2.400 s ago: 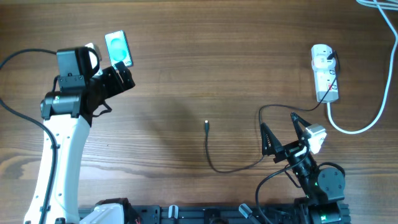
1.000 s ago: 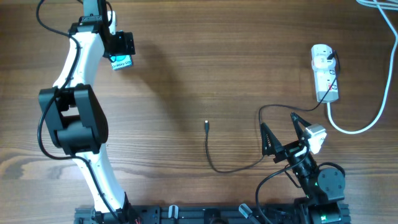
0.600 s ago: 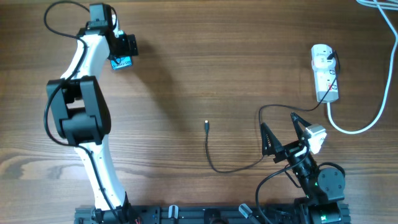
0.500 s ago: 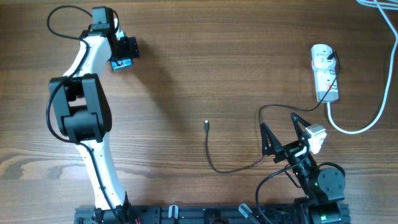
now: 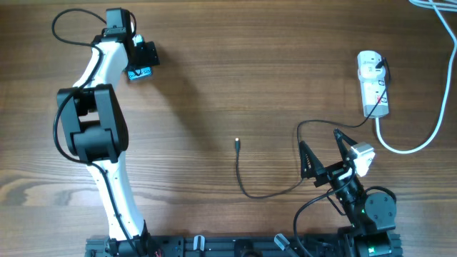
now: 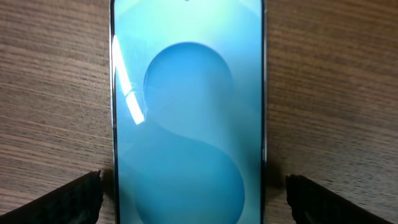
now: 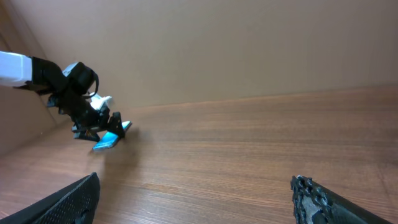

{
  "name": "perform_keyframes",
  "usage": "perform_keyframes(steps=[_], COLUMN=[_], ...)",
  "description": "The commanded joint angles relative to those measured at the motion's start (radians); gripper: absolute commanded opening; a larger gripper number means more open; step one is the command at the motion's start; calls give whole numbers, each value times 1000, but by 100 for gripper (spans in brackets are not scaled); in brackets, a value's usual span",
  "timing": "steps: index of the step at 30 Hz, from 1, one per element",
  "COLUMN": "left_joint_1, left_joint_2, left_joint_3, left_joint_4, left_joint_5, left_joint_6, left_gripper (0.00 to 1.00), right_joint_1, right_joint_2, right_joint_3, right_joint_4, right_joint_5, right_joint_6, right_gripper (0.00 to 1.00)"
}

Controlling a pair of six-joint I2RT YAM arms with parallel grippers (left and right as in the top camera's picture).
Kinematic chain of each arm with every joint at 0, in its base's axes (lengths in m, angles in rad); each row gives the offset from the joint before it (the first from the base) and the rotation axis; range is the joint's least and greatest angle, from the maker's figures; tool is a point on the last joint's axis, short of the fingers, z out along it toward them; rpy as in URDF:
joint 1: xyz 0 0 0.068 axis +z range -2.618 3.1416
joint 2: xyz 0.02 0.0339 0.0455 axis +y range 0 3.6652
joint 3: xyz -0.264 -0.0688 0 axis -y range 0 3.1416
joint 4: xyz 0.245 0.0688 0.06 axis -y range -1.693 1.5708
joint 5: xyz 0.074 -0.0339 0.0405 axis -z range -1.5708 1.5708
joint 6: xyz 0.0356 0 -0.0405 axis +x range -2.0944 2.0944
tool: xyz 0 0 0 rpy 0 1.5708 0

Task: Plug charger to phone and switch on socket
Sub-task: 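Lower the left gripper and grasp the phone by its long edges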

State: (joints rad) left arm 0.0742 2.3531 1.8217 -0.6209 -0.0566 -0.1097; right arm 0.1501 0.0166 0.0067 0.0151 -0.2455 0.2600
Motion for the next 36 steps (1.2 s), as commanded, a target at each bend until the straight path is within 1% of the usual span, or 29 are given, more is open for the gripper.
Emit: perform_keyframes(steps=[1, 3, 14, 22, 32, 36], left_joint_1=[6, 6, 6, 6, 6, 6], left_joint_2=[41, 49, 58, 58, 58, 58], left_joint_3=[19, 19, 19, 19, 19, 19], left_joint_4=[-11, -20, -58, -82, -95, -94], left_joint_5=[-16, -16, -16, -16, -16, -9], left_joint_6=[-11, -11, -11, -11, -12, -48], left_gripper=[93, 89, 83, 76, 72, 70], right_joint_1=[4, 4, 4, 4, 4, 4], right_joint_2=[-12, -12, -12, -12, -12, -12], right_joint_3=[-2, -2, -2, -2, -2, -2], right_joint_4=[3, 3, 3, 3, 3, 3], right_joint_5=[9, 9, 9, 9, 9, 9], right_joint_6=[5, 5, 5, 5, 5, 5], right_gripper=[100, 100, 100, 100, 99, 100])
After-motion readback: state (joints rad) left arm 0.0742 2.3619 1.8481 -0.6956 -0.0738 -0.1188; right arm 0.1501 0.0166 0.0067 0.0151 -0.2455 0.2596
